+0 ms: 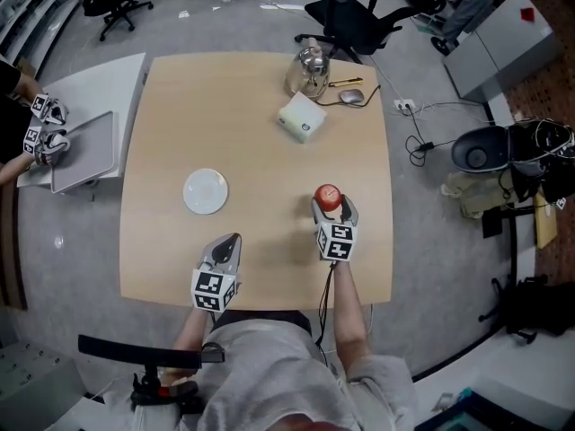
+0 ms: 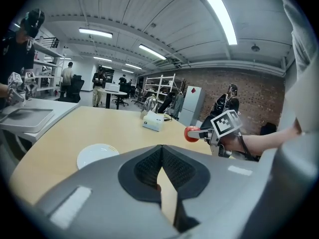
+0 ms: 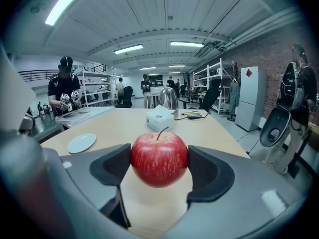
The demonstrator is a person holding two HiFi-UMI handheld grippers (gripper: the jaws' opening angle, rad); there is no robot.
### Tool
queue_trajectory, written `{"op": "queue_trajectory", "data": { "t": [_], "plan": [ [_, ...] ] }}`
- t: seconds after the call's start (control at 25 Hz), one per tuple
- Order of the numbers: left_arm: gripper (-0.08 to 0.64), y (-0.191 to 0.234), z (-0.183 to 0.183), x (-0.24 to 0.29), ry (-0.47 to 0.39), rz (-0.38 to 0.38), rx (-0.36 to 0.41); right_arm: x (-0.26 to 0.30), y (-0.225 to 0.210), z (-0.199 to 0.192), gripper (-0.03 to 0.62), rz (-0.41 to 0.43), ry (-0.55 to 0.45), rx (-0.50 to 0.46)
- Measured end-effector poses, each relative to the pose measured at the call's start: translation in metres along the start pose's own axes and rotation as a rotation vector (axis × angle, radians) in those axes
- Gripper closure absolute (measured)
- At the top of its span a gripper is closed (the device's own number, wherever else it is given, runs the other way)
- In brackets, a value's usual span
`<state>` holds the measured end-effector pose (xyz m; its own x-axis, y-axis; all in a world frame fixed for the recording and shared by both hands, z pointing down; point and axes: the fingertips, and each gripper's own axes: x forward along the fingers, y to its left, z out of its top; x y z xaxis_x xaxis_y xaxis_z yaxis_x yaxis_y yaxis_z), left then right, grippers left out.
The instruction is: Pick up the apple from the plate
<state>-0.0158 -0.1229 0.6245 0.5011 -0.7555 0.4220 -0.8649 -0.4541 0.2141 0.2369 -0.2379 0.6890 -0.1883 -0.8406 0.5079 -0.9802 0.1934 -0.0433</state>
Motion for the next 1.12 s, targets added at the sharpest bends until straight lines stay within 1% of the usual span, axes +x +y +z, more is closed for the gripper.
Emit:
{"op": "queue_trajectory", "data": {
  "t": [0.16,0.68,1.12],
  "plan": [
    [0.541,0.002,-0.002,0.011,0.010,0.001,-0.005,0.009,-0.009,0.001,0.227,-0.005,0.005,0.005],
    [0.541,-0.006,0.017,0.025,0.053,0.000,-0.004,0.017,-0.042,0.019,0.227,-0.029,0.012,0.027],
    [0.541,-0.001,0.000,0.072,0.100,-0.015,-0.010,0.066,-0.075,0.011,0.227,-0.039,0.022,0.025]
  ]
}}
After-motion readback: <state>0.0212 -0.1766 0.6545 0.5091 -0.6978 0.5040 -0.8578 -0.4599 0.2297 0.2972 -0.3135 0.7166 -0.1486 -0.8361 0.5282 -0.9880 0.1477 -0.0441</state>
